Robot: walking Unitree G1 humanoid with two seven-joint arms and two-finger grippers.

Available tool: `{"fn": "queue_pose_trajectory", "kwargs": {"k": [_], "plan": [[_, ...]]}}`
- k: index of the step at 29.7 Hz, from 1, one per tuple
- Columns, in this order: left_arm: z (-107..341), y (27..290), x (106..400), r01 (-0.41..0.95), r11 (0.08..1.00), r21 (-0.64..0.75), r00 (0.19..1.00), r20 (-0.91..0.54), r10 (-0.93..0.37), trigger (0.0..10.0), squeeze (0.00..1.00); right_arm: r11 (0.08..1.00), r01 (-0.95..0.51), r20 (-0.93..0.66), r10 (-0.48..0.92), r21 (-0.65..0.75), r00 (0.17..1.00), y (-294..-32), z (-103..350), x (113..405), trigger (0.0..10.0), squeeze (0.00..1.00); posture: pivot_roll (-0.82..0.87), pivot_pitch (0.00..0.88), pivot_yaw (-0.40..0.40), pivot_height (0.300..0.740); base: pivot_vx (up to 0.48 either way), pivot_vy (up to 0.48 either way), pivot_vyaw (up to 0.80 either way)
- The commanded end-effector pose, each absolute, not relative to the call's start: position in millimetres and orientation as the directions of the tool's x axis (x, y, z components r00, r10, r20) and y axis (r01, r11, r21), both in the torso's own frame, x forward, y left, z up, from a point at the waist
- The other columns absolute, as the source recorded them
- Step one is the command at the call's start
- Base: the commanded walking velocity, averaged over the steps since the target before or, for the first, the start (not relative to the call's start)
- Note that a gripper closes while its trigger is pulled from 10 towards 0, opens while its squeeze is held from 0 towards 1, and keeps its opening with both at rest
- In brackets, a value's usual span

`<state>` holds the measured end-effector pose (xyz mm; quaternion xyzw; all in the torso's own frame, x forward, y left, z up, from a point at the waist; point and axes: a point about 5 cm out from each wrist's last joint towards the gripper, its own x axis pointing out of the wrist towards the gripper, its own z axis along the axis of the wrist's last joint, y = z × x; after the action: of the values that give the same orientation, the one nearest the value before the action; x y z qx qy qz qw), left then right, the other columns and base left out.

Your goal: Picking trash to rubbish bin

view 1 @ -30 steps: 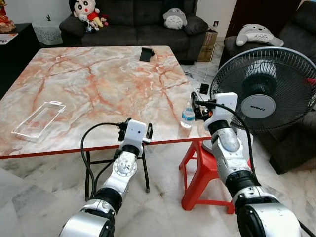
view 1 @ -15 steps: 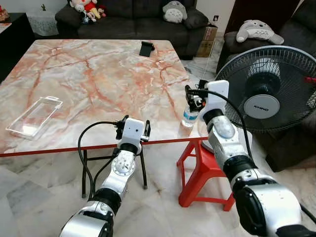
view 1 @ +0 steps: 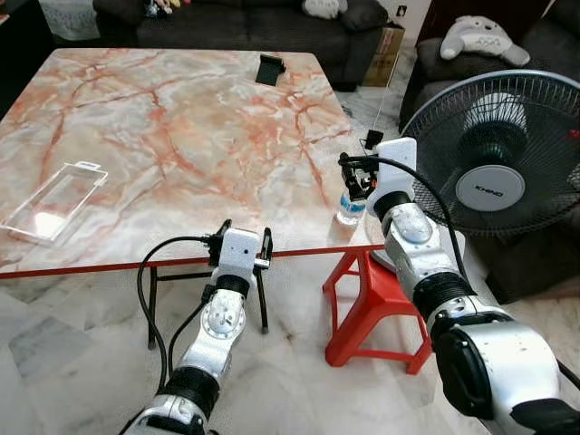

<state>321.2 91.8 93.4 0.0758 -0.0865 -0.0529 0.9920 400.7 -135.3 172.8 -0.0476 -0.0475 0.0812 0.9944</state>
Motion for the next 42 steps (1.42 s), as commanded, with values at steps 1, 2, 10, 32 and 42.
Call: {"fn": "queue_pose_trajectory", "kwargs": {"k": [1, 2, 10, 32, 42], "plan": [[96.6, 87.9, 320.7, 0.104, 0.981, 0.163, 0.977, 0.17, -0.132, 10.0, 0.0, 0.983, -0.143, 0.093, 0.154, -0.114, 0.984, -139.8, 179.2, 403.3, 10.0, 0.0, -0.03, 0.133, -0.114, 0.74, 0.0, 0.0, 0.0], [96.5, 87.1, 318.2, 0.105, 0.981, 0.162, 0.976, 0.17, -0.132, 10.0, 0.0, 0.983, -0.143, 0.092, 0.154, -0.115, 0.984, -139.4, 179.7, 403.6, 10.0, 0.0, -0.01, 0.138, -0.119, 0.74, 0.0, 0.0, 0.0], [95.4, 86.1, 305.8, 0.108, 0.982, 0.156, 0.977, 0.165, -0.134, 10.0, 0.0, 0.982, -0.151, 0.087, 0.16, -0.11, 0.983, -133.4, 182.9, 405.5, 10.0, 0.0, 0.01, 0.158, -0.123, 0.74, 0.0, 0.0, 0.0], [111.9, 88.5, 305.6, 0.086, 0.985, 0.152, 0.977, 0.178, -0.113, 10.0, 0.0, 0.985, -0.158, 0.121, 0.166, -0.071, 0.979, -129.8, 194.2, 408.5, 10.0, 0.0, 0.01, 0.199, -0.124, 0.74, 0.152, 0.0, 0.0], [113.3, 84.3, 302.9, 0.11, 0.983, 0.149, 0.975, 0.176, -0.136, 10.0, 0.0, 0.985, -0.162, 0.135, 0.169, -0.064, 0.976, -129.9, 197.9, 409.2, 0.0, 0.0, 0.0, 0.204, -0.128, 0.74, 0.0, 0.0, 0.0]]}}
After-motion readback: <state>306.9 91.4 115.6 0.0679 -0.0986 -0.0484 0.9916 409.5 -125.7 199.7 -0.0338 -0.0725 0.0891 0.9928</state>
